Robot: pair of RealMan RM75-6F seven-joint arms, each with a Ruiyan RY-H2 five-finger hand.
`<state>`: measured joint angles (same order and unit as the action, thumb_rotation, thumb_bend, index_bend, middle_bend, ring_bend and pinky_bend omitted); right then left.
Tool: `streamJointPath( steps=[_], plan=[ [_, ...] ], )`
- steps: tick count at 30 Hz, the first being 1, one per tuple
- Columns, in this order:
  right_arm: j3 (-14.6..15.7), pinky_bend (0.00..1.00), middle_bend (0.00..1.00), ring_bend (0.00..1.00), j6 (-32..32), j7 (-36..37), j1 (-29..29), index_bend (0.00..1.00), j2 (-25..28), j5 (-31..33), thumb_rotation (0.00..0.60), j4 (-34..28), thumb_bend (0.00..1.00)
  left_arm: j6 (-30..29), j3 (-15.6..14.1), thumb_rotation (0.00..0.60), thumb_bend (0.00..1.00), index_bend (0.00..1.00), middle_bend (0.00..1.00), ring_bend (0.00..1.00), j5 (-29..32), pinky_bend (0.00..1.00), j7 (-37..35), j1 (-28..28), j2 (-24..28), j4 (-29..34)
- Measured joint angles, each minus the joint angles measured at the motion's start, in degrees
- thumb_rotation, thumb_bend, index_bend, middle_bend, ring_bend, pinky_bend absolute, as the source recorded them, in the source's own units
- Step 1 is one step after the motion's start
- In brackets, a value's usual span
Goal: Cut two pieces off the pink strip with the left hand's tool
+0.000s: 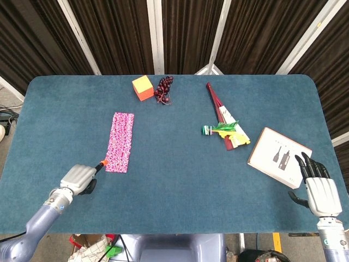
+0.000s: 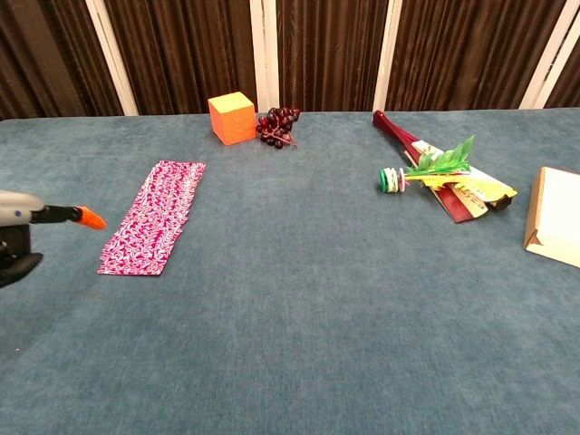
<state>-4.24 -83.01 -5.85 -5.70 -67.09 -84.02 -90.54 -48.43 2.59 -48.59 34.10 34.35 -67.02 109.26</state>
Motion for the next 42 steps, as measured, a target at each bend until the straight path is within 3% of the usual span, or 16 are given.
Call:
streamJointPath(
  steps=[12, 20, 33, 42],
  plan=[
    [-0.2, 0.15, 0.00, 0.13, 0.0, 0.5, 0.0, 0.01, 0.0, 0.4, 0.600, 0.4, 0.22, -3.4, -2.0, 0.600, 0.89, 0.03, 0.93, 0.80, 13.3, 0.77, 6.7, 7.1, -6.1, -2.7],
    [-0.3, 0.15, 0.00, 0.13, 0.1, 0.3, -0.1, 0.01, -0.2, 0.5, 0.600, 0.5, 0.22, -2.7, -2.9, 0.600, 0.89, 0.03, 0.93, 0.80, 18.0, 0.77, 6.9, 10.2, -8.2, -5.7],
    [-0.4, 0.15, 0.00, 0.13, -0.4, 1.0, 0.1, 0.01, 0.0, 0.5, 0.600, 0.5, 0.22, -3.0, -6.0, 0.600, 0.89, 0.03, 0.93, 0.80, 19.1, 0.77, 6.6, 12.5, -9.3, -5.6],
    [-0.5, 0.15, 0.00, 0.13, -0.2, 1.0, 0.0, 0.01, -0.1, 0.6, 0.600, 0.5, 0.22, -5.3, -8.0, 0.600, 0.89, 0.03, 0.93, 0.80, 16.6, 0.77, 5.8, 12.0, -8.8, -3.9]
  ],
)
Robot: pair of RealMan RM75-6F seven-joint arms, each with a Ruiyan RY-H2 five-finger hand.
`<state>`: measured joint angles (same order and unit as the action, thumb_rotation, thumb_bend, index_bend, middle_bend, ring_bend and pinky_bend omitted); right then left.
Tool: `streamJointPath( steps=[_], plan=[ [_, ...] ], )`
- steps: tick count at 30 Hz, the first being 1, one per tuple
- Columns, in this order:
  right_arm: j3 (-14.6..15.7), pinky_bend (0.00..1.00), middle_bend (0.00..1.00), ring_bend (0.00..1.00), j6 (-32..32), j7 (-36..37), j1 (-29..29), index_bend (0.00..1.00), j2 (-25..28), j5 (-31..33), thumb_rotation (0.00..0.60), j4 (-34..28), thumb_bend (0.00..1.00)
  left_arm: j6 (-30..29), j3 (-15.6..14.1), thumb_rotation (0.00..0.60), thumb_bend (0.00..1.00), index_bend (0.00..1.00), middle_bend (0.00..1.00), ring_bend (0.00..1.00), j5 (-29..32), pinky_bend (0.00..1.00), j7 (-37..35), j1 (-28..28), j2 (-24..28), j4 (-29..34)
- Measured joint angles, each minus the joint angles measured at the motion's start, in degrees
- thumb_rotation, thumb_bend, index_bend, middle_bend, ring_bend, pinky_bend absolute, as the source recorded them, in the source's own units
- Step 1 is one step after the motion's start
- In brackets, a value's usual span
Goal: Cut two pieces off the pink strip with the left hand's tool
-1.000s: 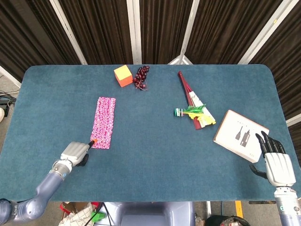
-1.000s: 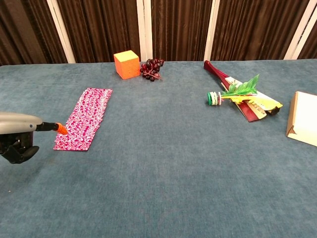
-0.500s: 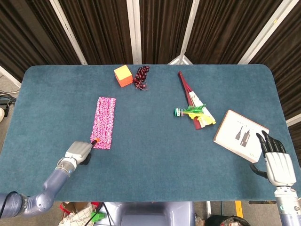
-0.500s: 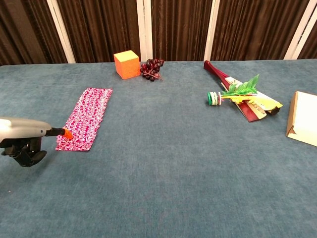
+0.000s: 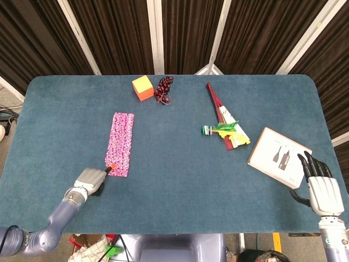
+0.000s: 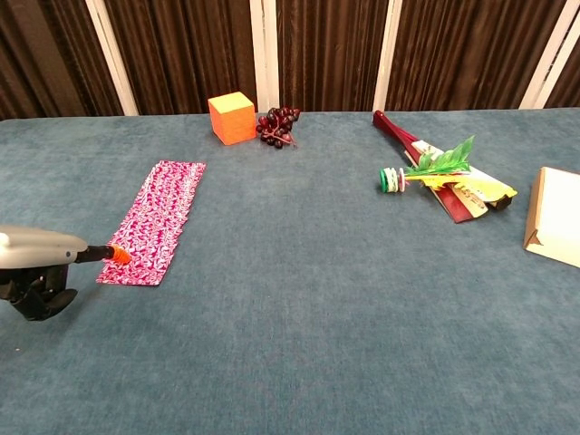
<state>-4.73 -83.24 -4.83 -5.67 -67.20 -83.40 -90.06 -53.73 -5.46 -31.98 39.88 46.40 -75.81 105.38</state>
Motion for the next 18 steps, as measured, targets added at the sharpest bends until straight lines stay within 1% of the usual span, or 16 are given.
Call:
streamJointPath(
  steps=[8, 13, 18],
  plan=[
    [0.0, 0.15, 0.00, 0.13, 0.0, -0.1, 0.0, 0.01, 0.0, 0.0, 0.600, -0.2, 0.22, -1.7, -1.5, 0.600, 0.89, 0.03, 0.93, 0.80, -3.6, 0.77, -0.3, -0.8, 0.5, 2.4],
    [0.0, 0.15, 0.00, 0.13, 0.0, 0.1, 0.0, 0.01, 0.1, 0.0, 0.600, -0.3, 0.22, -3.0, -2.7, 0.600, 0.89, 0.03, 0.93, 0.80, -3.7, 0.77, 1.1, -0.9, 1.1, 4.3],
    [0.0, 0.15, 0.00, 0.13, -0.1, 0.3, 0.0, 0.01, 0.2, -0.2, 0.600, -0.4, 0.22, -5.2, -3.8, 0.600, 0.89, 0.04, 0.93, 0.80, -2.1, 0.77, 3.4, -0.7, 1.6, 6.3]
  ],
)
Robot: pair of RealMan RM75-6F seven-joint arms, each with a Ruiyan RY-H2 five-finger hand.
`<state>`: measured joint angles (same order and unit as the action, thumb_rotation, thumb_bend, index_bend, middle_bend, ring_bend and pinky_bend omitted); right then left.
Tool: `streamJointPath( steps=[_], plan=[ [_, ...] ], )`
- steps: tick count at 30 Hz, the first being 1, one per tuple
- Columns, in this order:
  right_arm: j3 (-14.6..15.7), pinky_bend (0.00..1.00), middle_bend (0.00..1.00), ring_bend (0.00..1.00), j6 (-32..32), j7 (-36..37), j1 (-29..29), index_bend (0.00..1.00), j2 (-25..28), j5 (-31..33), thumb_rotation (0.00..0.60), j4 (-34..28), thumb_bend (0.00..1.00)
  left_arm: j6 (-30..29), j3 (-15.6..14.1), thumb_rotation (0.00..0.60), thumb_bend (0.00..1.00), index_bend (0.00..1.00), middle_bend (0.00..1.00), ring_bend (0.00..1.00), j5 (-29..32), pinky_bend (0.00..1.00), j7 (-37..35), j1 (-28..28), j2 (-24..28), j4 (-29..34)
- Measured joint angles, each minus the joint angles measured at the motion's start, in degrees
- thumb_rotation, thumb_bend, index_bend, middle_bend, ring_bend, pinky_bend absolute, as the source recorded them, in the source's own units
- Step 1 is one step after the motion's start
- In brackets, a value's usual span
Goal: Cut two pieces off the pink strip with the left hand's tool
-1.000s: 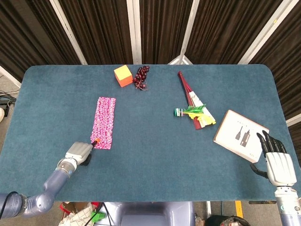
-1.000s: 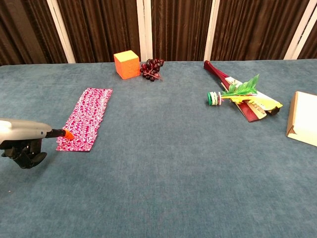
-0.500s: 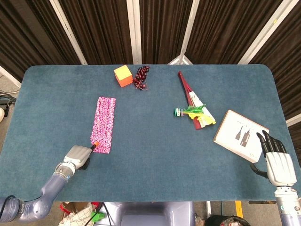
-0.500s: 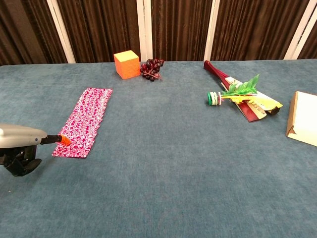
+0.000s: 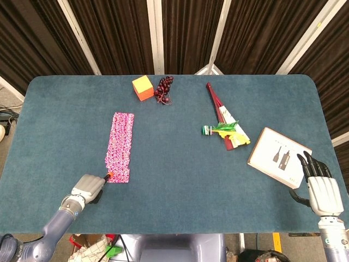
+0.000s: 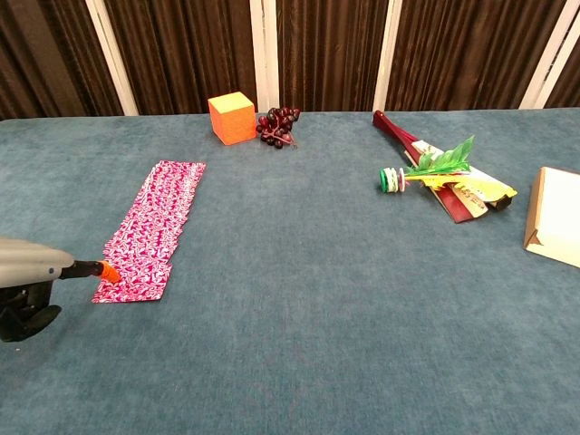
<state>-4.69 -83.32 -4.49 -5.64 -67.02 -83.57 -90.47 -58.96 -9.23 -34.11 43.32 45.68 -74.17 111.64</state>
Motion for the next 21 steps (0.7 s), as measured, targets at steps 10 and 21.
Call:
streamJointPath(
  steps=[10, 21],
  plan=[
    [0.0, 0.15, 0.00, 0.13, -0.1, 0.2, 0.0, 0.01, 0.1, 0.0, 0.600, -0.1, 0.22, -2.7, -1.2, 0.600, 0.89, 0.04, 0.93, 0.80, 1.7, 0.77, 2.0, 0.2, 1.1, 3.0],
    [0.0, 0.15, 0.00, 0.13, 0.5, -0.1, -0.2, 0.01, -0.2, 0.2, 0.600, 0.0, 0.22, -3.5, -0.6, 0.600, 0.89, 0.03, 0.93, 0.80, -10.0, 0.77, -3.4, -2.6, 0.7, 0.9]
  ],
)
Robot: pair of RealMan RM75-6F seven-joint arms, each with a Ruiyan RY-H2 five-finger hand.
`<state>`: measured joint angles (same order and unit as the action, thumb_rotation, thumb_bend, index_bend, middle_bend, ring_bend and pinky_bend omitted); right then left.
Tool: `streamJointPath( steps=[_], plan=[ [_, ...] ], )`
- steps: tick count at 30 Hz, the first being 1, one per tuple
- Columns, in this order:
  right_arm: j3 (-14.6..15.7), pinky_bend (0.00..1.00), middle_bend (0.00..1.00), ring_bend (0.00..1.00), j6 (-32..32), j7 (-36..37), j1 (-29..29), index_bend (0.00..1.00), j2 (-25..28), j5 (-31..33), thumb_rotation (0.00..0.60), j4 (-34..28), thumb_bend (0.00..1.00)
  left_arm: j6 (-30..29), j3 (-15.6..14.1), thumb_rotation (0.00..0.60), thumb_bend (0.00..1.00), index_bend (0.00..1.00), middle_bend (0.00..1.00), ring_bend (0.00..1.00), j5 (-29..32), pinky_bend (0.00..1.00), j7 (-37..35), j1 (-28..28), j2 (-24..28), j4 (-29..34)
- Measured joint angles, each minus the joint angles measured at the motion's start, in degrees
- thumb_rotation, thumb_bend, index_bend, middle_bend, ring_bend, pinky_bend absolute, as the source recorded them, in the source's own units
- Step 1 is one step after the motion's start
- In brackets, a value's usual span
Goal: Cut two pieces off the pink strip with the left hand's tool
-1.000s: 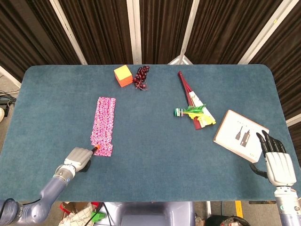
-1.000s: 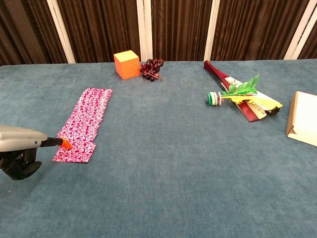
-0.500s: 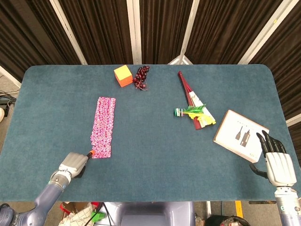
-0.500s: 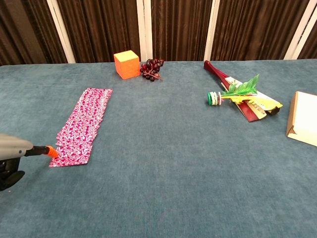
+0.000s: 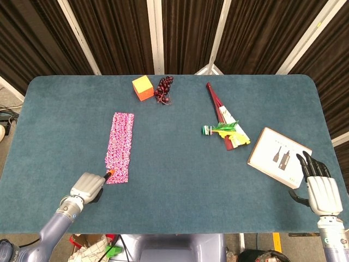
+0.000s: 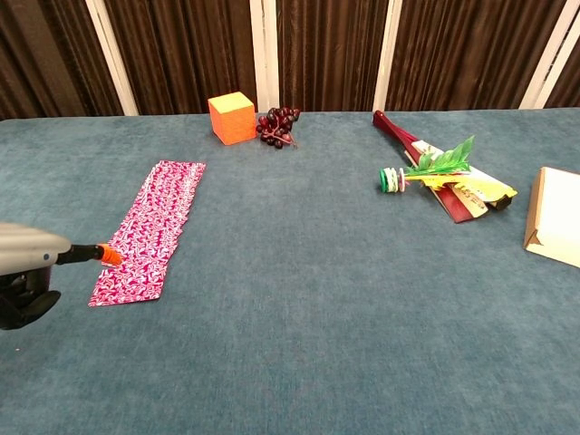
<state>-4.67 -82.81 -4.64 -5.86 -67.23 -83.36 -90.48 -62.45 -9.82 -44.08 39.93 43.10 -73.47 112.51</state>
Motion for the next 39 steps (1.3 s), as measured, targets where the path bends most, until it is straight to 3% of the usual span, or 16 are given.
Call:
streamJointPath(
  steps=[4, 20, 39],
  plan=[
    [-0.1, 0.15, 0.00, 0.13, -0.2, 0.4, 0.1, 0.01, 0.1, 0.0, 0.600, -0.1, 0.22, 0.6, 0.1, 0.600, 0.89, 0.03, 0.93, 0.80, -0.9, 0.77, -1.0, -0.5, -0.5, -1.1],
    [-0.4, 0.15, 0.00, 0.13, -0.2, 1.4, 0.2, 0.01, 0.3, 0.5, 0.600, 0.4, 0.22, 1.8, 0.5, 0.600, 0.89, 0.06, 0.93, 0.80, 7.8, 0.77, 5.0, 1.8, -2.5, -0.8],
    [-0.4, 0.15, 0.00, 0.13, -0.7, 2.0, 0.3, 0.01, 0.3, 0.2, 0.600, 0.4, 0.22, 1.6, -1.2, 0.600, 0.89, 0.08, 0.93, 0.80, 13.0, 0.77, 8.3, 4.3, -0.9, 4.7]
  ],
)
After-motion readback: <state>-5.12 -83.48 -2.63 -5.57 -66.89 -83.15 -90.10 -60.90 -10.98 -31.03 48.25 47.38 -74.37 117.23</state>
